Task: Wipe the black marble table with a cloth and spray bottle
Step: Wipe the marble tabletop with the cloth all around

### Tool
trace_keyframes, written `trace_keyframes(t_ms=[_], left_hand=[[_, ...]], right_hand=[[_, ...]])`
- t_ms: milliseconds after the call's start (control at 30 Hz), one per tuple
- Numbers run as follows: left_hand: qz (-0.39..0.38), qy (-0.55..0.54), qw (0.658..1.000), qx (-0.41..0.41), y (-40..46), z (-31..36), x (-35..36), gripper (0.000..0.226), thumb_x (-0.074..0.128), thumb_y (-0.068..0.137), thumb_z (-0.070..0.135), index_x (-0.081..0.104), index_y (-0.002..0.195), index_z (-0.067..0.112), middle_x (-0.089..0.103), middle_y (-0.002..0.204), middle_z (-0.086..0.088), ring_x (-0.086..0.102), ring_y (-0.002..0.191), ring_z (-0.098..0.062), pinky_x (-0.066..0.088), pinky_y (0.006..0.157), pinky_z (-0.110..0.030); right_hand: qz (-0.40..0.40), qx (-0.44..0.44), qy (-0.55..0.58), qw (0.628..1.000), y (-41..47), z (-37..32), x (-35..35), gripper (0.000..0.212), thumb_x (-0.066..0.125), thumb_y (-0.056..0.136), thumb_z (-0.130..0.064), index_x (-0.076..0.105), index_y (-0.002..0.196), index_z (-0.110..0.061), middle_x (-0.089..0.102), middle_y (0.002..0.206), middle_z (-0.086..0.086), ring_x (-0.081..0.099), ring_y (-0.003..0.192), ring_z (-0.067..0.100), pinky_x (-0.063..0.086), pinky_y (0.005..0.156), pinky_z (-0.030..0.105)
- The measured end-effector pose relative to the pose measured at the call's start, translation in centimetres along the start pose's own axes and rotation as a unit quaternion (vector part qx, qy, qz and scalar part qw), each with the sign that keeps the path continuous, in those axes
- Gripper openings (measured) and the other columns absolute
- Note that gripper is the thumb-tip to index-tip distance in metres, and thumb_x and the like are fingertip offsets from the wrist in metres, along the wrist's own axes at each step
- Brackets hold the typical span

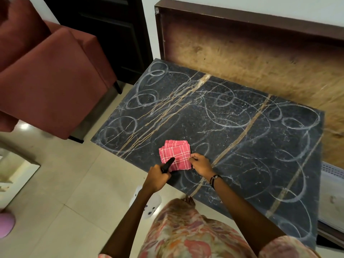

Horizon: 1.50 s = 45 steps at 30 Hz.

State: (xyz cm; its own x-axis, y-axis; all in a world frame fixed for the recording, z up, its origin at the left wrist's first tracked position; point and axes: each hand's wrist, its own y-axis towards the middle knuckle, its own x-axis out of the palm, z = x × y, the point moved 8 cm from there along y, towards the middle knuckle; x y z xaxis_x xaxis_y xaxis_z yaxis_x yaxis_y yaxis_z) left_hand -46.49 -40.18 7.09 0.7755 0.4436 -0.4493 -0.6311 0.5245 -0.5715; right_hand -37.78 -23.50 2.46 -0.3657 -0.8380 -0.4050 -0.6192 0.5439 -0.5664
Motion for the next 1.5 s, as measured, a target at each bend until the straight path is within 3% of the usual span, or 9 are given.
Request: trace_keyframes(t_ms=[233, 400, 633, 800, 1000, 1133, 1300, 1400, 1500], left_hand=[[0.030, 0.000, 0.999, -0.026, 0.1, 0.7, -0.2, 0.006, 0.054, 0.086, 0.003, 0.060, 0.088, 0.004, 0.056, 0.065, -0.004, 0.054, 0.060, -0.017, 0.041, 0.055, -0.025], [-0.004, 0.019, 1.000, -0.021, 0.3, 0.6, 0.1, 0.014, 0.059, 0.084, 0.008, 0.063, 0.096, 0.001, 0.060, 0.073, -0.010, 0.054, 0.060, -0.018, 0.042, 0.055, -0.027], [-0.042, 0.078, 0.996, -0.008, 0.6, 0.7, 0.0, 0.003, 0.057, 0.077, 0.003, 0.058, 0.080, 0.001, 0.054, 0.063, -0.005, 0.050, 0.057, -0.015, 0.035, 0.051, -0.021], [-0.087, 0.125, 0.988, 0.014, 0.9, -0.9, -0.5, 0.032, 0.057, 0.075, 0.013, 0.066, 0.106, 0.007, 0.069, 0.083, -0.012, 0.064, 0.073, -0.025, 0.046, 0.062, -0.028], [-0.056, 0.027, 0.997, 0.039, 2.5, -1.7, -6.9, 0.016, 0.061, 0.080, 0.006, 0.069, 0.094, 0.010, 0.069, 0.085, -0.013, 0.062, 0.075, -0.025, 0.047, 0.069, -0.033], [0.016, -0.125, 0.992, 0.023, 3.8, -3.7, -14.3, 0.012, 0.062, 0.083, 0.001, 0.066, 0.090, 0.011, 0.064, 0.078, -0.010, 0.050, 0.049, -0.009, 0.039, 0.048, -0.018], [0.112, -0.201, 0.972, 0.040, 4.9, -6.4, -22.4, 0.017, 0.058, 0.084, -0.006, 0.065, 0.084, 0.010, 0.060, 0.071, -0.014, 0.041, 0.036, -0.004, 0.034, 0.037, -0.019], [0.149, -0.203, 0.966, 0.050, 5.5, -7.5, -26.0, 0.028, 0.057, 0.083, -0.009, 0.064, 0.077, 0.017, 0.056, 0.063, -0.007, 0.040, 0.036, -0.005, 0.034, 0.038, -0.020], [0.164, -0.204, 0.964, 0.052, 5.8, -8.1, -28.4, 0.045, 0.054, 0.082, -0.011, 0.061, 0.078, 0.033, 0.053, 0.061, -0.006, 0.038, 0.034, -0.005, 0.034, 0.037, -0.019]], right_hand=[[0.000, -0.003, 0.001, 1.000, 0.1, -0.1, 0.1, 0.024, 0.050, 0.097, -0.015, 0.062, 0.110, 0.001, 0.068, 0.108, 0.019, 0.063, 0.101, 0.033, 0.049, 0.087, 0.040], [-0.005, -0.003, -0.011, 1.000, 0.2, -0.4, 0.2, 0.025, 0.048, 0.098, -0.018, 0.063, 0.101, 0.002, 0.067, 0.093, 0.019, 0.061, 0.082, 0.030, 0.047, 0.074, 0.037], [0.004, 0.007, -0.023, 1.000, 0.5, -0.8, 0.4, 0.032, 0.047, 0.096, -0.020, 0.046, 0.065, -0.016, 0.050, 0.065, 0.003, 0.048, 0.067, 0.021, 0.036, 0.064, 0.032], [0.008, 0.009, -0.027, 1.000, 0.8, -1.5, 0.6, 0.027, 0.049, 0.097, -0.025, 0.056, 0.078, -0.007, 0.053, 0.069, 0.007, 0.049, 0.064, 0.018, 0.038, 0.064, 0.034], [-0.010, 0.010, 0.036, 0.999, 0.6, -4.2, 1.3, 0.013, 0.064, 0.091, -0.024, 0.060, 0.083, -0.016, 0.065, 0.079, -0.001, 0.064, 0.072, 0.014, 0.053, 0.066, 0.026], [0.015, -0.087, -0.025, 0.996, 0.1, -10.9, 1.9, 0.016, 0.066, 0.089, -0.021, 0.057, 0.076, -0.018, 0.058, 0.070, -0.006, 0.054, 0.062, 0.004, 0.042, 0.061, 0.022], [0.112, -0.294, -0.239, 0.919, -0.1, -21.5, 6.4, 0.021, 0.068, 0.085, -0.023, 0.061, 0.100, -0.011, 0.060, 0.093, 0.002, 0.059, 0.078, 0.015, 0.051, 0.067, 0.026], [0.052, -0.352, -0.324, 0.877, 0.4, -22.8, 13.0, 0.037, 0.066, 0.083, -0.013, 0.058, 0.120, -0.008, 0.061, 0.117, 0.008, 0.059, 0.103, 0.020, 0.053, 0.085, 0.029], [-0.037, -0.357, -0.430, 0.829, 1.2, -19.6, 19.4, 0.035, 0.054, 0.086, -0.025, 0.060, 0.118, -0.012, 0.062, 0.117, 0.009, 0.061, 0.106, 0.026, 0.056, 0.079, 0.035]])
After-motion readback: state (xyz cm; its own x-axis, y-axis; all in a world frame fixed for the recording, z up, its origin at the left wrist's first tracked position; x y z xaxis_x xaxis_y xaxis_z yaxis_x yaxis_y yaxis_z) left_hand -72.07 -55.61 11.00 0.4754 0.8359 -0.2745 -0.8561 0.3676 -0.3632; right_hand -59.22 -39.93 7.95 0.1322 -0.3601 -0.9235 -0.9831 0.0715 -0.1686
